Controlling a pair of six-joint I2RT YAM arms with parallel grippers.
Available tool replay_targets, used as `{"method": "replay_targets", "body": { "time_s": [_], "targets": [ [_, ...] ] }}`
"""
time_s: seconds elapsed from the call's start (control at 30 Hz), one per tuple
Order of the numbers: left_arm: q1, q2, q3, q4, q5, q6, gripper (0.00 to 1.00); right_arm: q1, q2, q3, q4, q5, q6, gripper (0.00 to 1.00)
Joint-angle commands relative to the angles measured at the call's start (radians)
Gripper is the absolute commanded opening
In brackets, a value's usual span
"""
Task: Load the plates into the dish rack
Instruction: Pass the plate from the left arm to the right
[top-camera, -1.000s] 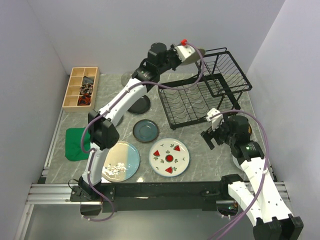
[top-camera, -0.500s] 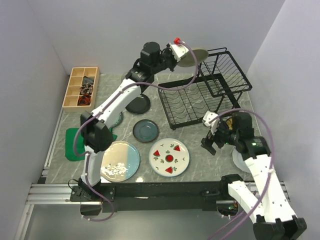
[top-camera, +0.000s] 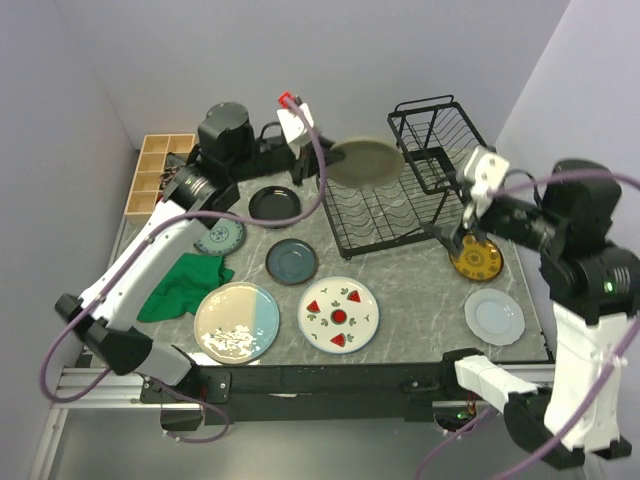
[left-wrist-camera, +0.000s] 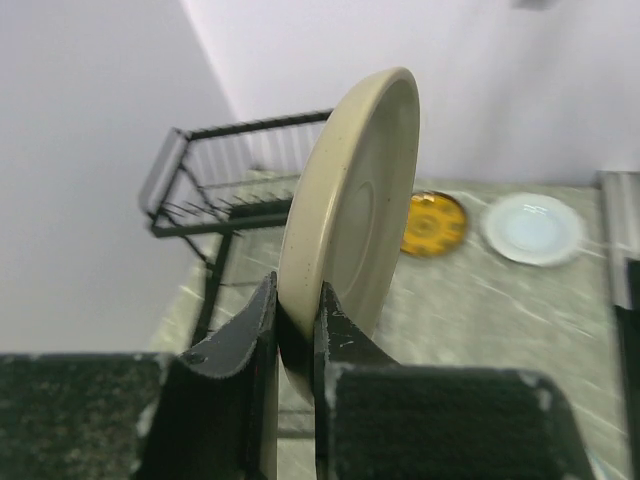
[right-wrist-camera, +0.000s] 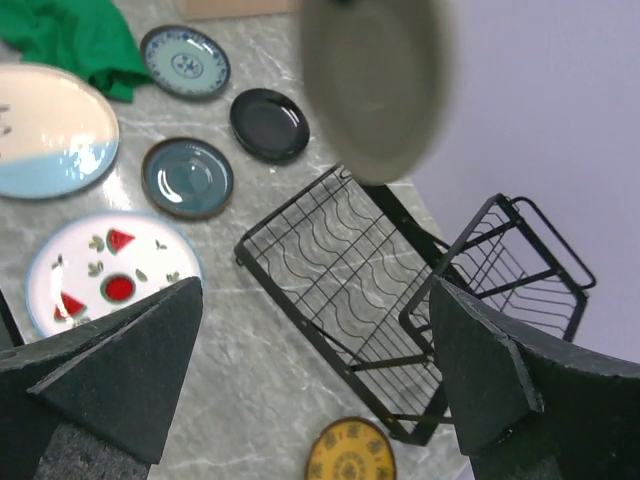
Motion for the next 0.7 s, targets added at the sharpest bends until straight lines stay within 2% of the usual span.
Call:
{"method": "replay_targets", "body": {
  "time_s": [0.0,0.13,0.23,0.4,0.57,0.67],
  "targets": [
    [-0.012,-0.081,-0.102,-0.001,0.088,-0.053,0.01,-0.004,0.112,0.101,0.013,0.008,0.149,0.99],
    [-0.018,-0.122,-0.173,0.002,0.124,-0.077,0.01,0.018,0.197,0.136,0.039,-0.041,0.232,0.97],
    [-0.024,-0.159,-0.253,0.017,0.106,-0.082,0.01,0.084,0.256,0.17,0.008,-0.049,0.246,0.95],
    [-0.024,-0.231,-0.374,0.086,0.106,-0.096,0.01,0.159,0.258,0.097,0.06,-0.001,0.257,0.93],
    [-0.023,-0.262,-0.428,0.137,0.129,-0.117,0.01,0.205,0.3,0.048,0.051,0.025,0.24,0.88],
    [-0.024,-0.26,-0.465,0.155,0.12,-0.131,0.01,0.278,0.315,0.005,0.067,0.074,0.237,0.85]
  ]
}}
